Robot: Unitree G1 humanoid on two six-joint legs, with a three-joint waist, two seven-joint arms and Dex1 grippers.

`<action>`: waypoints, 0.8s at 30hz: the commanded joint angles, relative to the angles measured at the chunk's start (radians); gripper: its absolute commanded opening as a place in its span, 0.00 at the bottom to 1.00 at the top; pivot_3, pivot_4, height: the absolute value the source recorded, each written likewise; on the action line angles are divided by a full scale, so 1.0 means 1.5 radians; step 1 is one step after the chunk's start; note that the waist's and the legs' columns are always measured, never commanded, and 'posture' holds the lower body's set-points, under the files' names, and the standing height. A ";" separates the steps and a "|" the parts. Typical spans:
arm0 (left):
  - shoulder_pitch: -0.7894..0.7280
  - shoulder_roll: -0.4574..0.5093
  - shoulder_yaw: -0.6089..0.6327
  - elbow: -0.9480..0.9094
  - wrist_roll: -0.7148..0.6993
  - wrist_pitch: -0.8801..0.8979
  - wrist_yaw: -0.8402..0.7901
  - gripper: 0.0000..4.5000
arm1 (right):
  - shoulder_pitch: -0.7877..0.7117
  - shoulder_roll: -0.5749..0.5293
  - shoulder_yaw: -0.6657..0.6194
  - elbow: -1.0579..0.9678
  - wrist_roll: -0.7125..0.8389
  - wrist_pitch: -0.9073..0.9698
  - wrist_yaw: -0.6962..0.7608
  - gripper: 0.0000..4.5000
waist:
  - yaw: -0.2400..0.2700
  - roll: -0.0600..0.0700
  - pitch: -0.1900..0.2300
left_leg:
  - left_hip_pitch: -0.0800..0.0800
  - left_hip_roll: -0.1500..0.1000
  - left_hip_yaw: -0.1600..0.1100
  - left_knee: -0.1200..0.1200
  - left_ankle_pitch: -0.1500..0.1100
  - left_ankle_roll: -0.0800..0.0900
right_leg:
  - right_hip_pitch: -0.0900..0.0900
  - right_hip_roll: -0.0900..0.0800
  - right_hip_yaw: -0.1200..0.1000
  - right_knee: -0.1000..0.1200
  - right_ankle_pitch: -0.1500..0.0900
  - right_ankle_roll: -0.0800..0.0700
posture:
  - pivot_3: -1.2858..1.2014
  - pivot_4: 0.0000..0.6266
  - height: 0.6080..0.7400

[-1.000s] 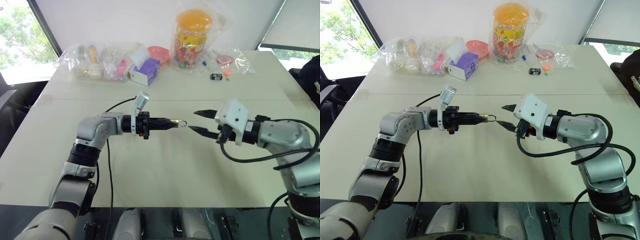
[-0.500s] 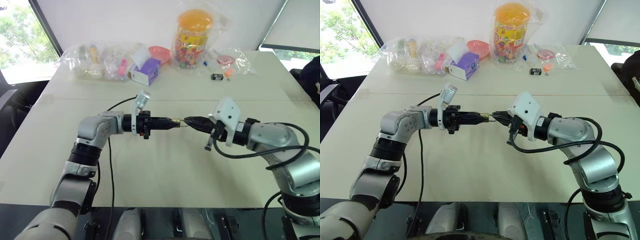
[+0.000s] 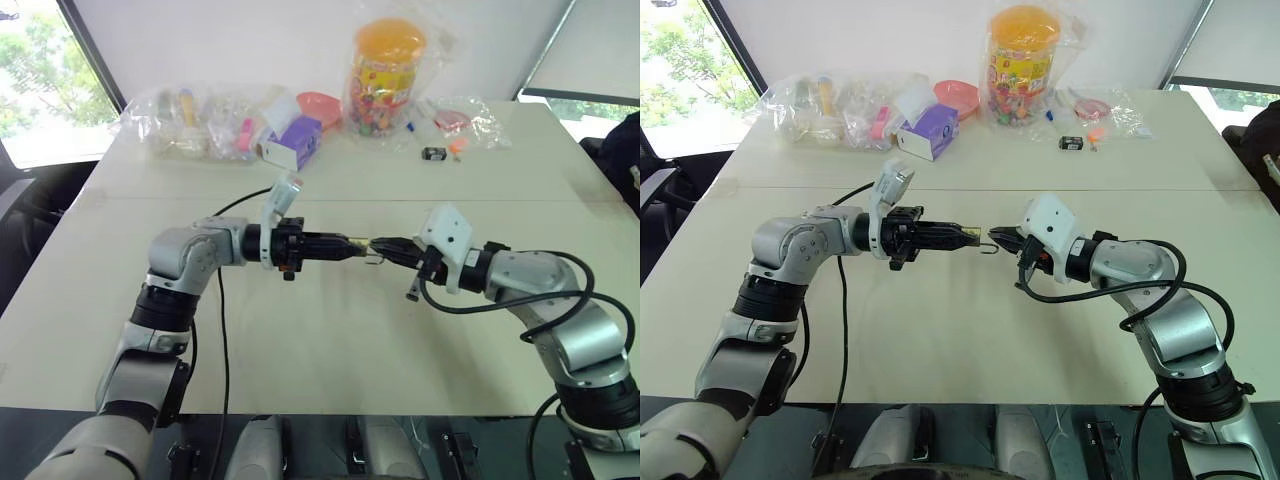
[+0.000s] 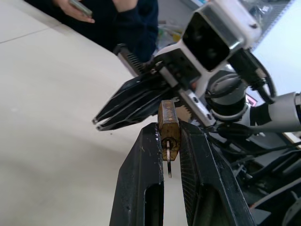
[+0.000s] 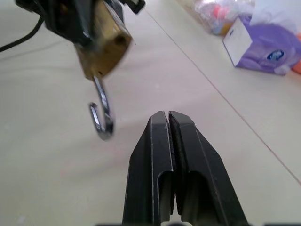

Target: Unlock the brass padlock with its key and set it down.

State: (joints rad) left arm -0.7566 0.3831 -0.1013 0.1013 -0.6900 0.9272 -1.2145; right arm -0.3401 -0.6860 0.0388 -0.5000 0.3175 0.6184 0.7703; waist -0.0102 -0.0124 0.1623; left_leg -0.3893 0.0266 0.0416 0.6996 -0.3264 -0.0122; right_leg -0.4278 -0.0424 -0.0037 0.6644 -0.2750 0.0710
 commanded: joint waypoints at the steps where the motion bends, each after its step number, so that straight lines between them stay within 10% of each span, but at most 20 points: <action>1: -0.017 -0.001 0.016 -0.014 -0.015 -0.005 0.003 0.00 | 0.002 -0.008 -0.001 -0.015 -0.001 -0.018 0.004 0.02 | 0.000 0.000 0.000 | 0.000 0.000 0.000 0.000 0.000 0.000 | 0.000 0.000 0.000 0.000 0.000 0.000 | 0.52 0.24 1.00; 11: 0.003 -0.048 -0.017 0.078 0.073 -0.083 0.080 0.00 | 0.164 -0.090 -0.041 -0.045 -0.047 -0.065 0.013 0.02 | 0.015 0.000 0.000 | 0.000 -0.001 0.000 0.000 0.000 0.000 | 0.000 0.000 0.000 -0.001 0.000 0.000 | 0.52 0.24 1.00; 24: -0.071 -0.261 -0.029 0.377 0.183 -0.163 0.209 0.00 | 0.308 -0.067 -0.121 -0.208 -0.056 0.038 -0.093 0.02 | 0.006 -0.001 0.000 | 0.000 -0.004 -0.001 0.000 0.000 0.001 | 0.001 0.000 0.000 -0.001 0.000 0.000 | 0.52 0.24 1.00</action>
State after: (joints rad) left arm -0.8592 -0.0133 -0.1453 0.6511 -0.4401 0.7131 -0.9040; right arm 0.1190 -0.7940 -0.1257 -0.7659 0.2387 0.6671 0.6541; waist -0.0015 -0.0134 0.1628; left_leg -0.3885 0.0219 0.0402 0.6994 -0.3270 -0.0109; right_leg -0.4269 -0.0412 -0.0037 0.6634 -0.2749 0.0714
